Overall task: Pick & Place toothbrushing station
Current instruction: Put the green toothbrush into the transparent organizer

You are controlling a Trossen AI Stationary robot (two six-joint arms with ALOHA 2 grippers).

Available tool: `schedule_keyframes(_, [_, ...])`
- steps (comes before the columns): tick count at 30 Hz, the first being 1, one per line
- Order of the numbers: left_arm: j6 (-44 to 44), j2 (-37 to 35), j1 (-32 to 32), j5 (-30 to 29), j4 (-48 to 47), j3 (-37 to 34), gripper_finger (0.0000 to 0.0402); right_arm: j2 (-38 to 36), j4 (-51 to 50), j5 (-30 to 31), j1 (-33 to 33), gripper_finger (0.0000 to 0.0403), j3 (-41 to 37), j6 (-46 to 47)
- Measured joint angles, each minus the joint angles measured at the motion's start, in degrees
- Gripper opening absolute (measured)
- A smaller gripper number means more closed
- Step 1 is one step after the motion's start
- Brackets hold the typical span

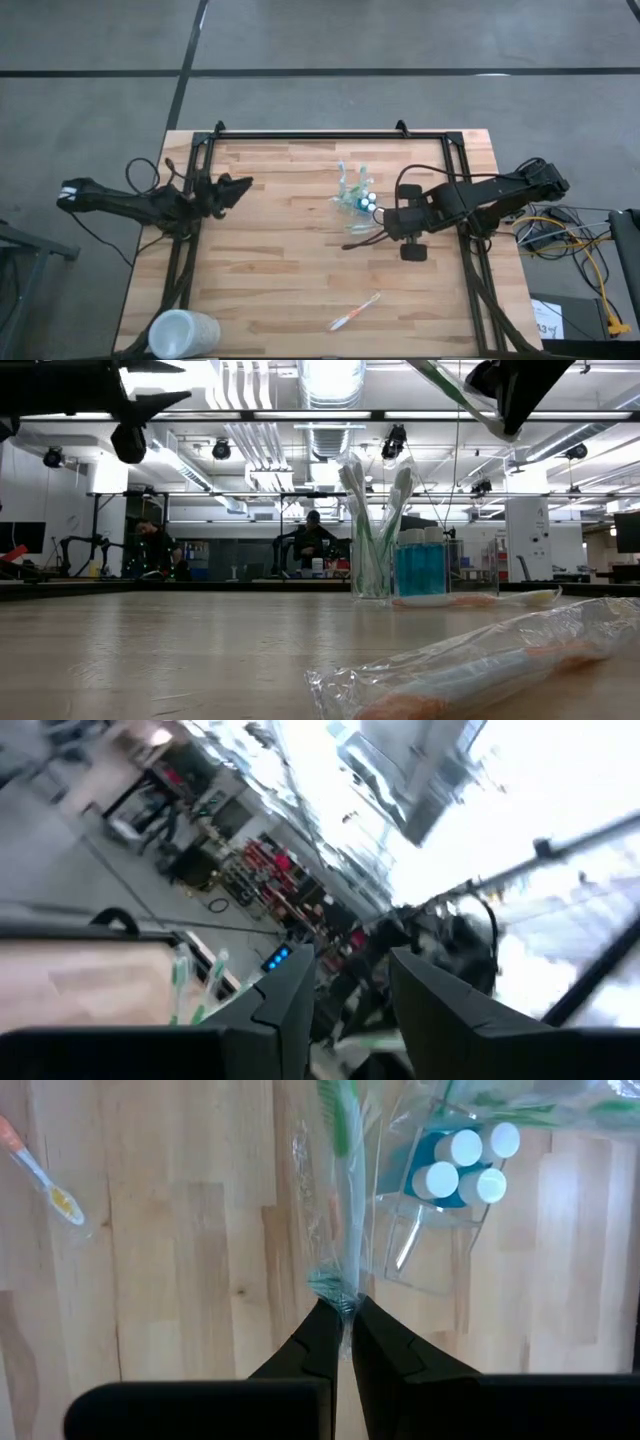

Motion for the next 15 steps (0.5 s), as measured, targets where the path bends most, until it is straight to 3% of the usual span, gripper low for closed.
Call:
schedule_keyframes(4, [-7.12,2.10,-0.01,-1.28,0.68,0.00,0.0136,0.00,0.02,-0.02,0.02,0.0013,0.00,0.16])
schedule_keyframes(15, [-7.16,13.39,0.00,1.76,1.36,1.68,0.0135,0.00,4.72,-0.02,0.00,0.0013,-0.02,-1.05])
